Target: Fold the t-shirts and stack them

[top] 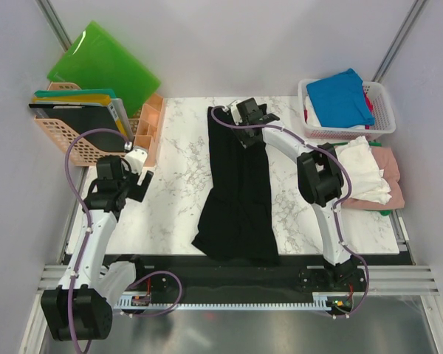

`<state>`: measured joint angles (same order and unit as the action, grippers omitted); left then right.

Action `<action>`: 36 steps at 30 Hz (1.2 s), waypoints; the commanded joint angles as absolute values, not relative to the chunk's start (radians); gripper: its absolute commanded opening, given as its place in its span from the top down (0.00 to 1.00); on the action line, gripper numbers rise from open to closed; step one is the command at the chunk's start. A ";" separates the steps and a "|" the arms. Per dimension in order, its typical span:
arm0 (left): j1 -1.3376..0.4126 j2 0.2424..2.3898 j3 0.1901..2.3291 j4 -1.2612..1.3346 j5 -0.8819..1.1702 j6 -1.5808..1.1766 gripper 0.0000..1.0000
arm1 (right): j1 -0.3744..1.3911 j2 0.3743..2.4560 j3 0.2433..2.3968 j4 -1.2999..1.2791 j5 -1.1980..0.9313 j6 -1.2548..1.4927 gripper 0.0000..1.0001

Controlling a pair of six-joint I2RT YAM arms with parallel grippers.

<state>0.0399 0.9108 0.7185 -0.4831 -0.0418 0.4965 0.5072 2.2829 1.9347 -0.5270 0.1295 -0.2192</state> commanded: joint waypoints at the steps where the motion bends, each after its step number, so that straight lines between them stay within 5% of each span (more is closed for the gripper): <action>1: 0.046 0.923 0.735 -0.469 -0.008 0.497 0.00 | 0.506 2.270 1.927 -0.500 0.118 -0.196 0.51; 23: 0.046 0.930 0.729 -0.463 -0.021 0.506 0.00 | 0.505 2.307 1.897 -0.492 0.008 -0.175 0.50; 36: 0.046 0.916 0.712 -0.463 -0.031 0.515 0.00 | 0.512 2.451 2.100 -0.541 0.040 -0.187 0.50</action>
<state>0.0399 0.9268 0.7177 -0.4828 -0.0254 0.4965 0.5022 2.4096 2.0293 -0.5453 0.0231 -0.1940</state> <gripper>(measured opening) 0.996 0.498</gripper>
